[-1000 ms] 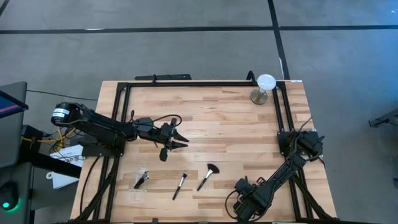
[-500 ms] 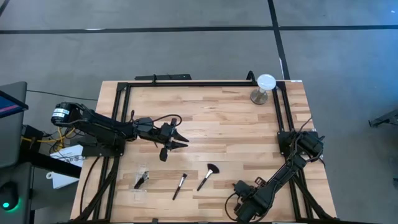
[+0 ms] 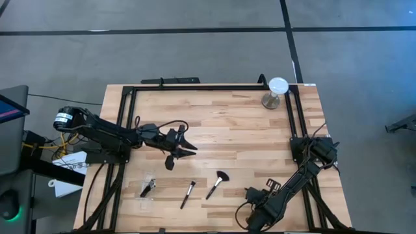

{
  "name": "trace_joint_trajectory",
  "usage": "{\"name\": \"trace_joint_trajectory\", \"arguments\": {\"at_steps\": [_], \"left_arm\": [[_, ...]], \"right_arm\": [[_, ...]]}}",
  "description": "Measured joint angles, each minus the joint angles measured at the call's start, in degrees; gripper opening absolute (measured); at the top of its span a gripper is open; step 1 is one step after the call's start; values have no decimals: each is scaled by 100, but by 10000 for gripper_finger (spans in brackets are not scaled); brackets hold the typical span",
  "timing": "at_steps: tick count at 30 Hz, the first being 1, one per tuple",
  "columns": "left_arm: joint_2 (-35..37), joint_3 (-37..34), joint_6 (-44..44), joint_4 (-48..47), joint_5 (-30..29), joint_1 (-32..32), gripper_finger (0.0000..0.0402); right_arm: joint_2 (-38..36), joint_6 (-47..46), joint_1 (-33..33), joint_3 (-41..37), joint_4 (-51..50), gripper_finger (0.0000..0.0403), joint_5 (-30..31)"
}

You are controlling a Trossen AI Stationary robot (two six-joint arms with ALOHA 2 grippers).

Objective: Put items in baskets/containers
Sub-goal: Put the powder brush into the transparent organizer

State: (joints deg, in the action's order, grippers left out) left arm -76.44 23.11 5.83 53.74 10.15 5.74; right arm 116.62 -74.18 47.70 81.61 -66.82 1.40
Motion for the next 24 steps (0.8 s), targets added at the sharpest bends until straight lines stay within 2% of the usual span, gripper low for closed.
{"name": "trace_joint_trajectory", "arguments": {"at_steps": [5,9,14,19,22,24], "left_arm": [[0,2,838,281,-2,-3,84],[-9,2,966,297,0,11,84],[-235,243,1112,330,-86,32,84],[-849,731,1173,335,-179,167,84],[-1372,1087,1640,277,-118,202,84],[-1659,1319,2170,133,137,138,84]], "right_arm": [[-7,997,15,462,-696,33,941],[-7,2120,66,656,-786,41,1918],[-11,2976,-46,684,-799,42,3216],[-15,3564,-320,684,-783,40,3857],[-15,3961,-464,686,-772,43,4193],[-15,4221,-542,688,-757,43,4520]]}}
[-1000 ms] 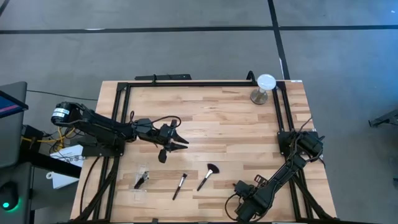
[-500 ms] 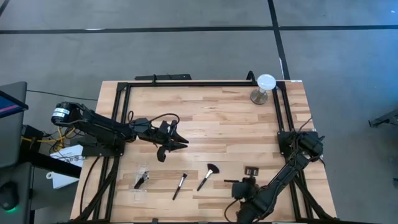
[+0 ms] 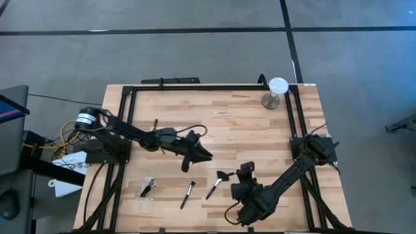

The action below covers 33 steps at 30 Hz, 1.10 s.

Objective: Put items in baskets/containers
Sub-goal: Put the powder brush into the transparent organizer

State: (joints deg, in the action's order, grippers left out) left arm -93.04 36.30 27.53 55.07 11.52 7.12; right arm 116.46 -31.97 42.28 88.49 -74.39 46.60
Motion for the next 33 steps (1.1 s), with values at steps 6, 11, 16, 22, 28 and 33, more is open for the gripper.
{"name": "trace_joint_trajectory", "arguments": {"at_steps": [6,11,16,22,28,33], "left_arm": [[-561,625,1226,-676,961,-268,84],[-653,964,1255,-1285,1222,-278,84],[-651,1055,1241,-1486,1392,-211,86],[-650,1059,1241,-1976,1425,-68,132],[-649,1059,1526,-1934,1334,-68,187],[-649,1059,1951,-1933,1245,-66,213]], "right_arm": [[-4,1083,-96,4,196,42,1114],[-7,2177,-208,4,666,45,1382],[-9,2793,-327,4,1051,44,1412],[-11,3284,-356,4,1386,46,1522],[-11,3416,-381,4,1536,47,1487],[-11,3782,-410,4,1596,46,1484]]}}
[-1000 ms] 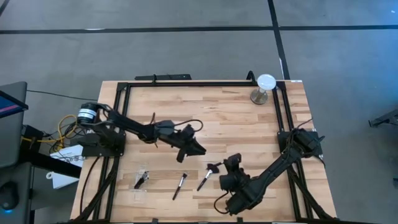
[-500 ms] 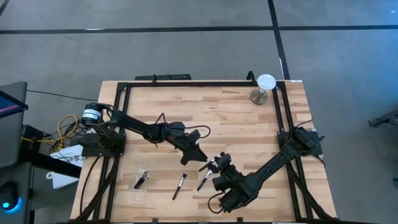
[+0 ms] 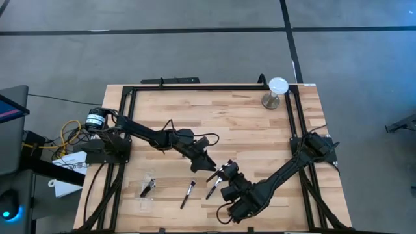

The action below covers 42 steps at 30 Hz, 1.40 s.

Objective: Put items in baskets/containers
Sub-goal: Put the powder brush into the transparent organizer

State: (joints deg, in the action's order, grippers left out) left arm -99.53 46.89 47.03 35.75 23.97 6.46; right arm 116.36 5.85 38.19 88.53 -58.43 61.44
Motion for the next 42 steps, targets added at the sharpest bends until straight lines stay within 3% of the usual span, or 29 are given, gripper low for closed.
{"name": "trace_joint_trajectory", "arguments": {"at_steps": [13,17,21,27,32,39,42], "left_arm": [[1,0,127,-75,-19,76,211],[2,0,-241,-183,-170,74,196],[9,0,-618,-332,-528,84,147],[9,0,-1153,-347,-578,80,44],[9,0,-1681,-371,-771,105,43],[4,-4,-2278,-351,-1353,131,52],[4,-4,-2616,-33,-1423,121,47]], "right_arm": [[0,1090,-440,2,828,46,8],[-2,1089,-443,2,828,46,17],[0,1080,-338,0,825,46,11],[0,686,-241,0,900,52,-18],[0,314,-151,1,966,58,117],[-51,12,291,2,887,59,999],[-215,-724,543,2,831,59,1270]]}}
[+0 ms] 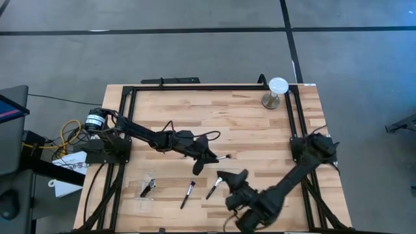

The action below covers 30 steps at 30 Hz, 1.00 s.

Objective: Put items in baskets/containers
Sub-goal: Put the powder brush into the transparent organizer

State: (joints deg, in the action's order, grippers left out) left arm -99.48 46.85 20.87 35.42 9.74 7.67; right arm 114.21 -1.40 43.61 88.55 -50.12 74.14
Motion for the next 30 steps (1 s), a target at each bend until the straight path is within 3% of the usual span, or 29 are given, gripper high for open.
{"name": "trace_joint_trajectory", "arguments": {"at_steps": [6,9,19,25,30], "left_arm": [[0,0,-836,865,-156,248,55],[0,0,-1174,1352,-312,401,56],[0,-2,-1704,1981,-332,724,53],[-42,-369,-1765,2674,-369,849,54],[-42,-787,-1757,3347,-711,809,55]], "right_arm": [[-398,-3339,428,-58,-1051,59,-5],[-480,-4860,723,-346,-1626,59,313],[-939,-10480,1297,-2324,-2513,75,1566],[-1078,-11206,1106,-2794,-2318,138,1584],[-1088,-10252,828,-2520,-2044,195,1479]]}}
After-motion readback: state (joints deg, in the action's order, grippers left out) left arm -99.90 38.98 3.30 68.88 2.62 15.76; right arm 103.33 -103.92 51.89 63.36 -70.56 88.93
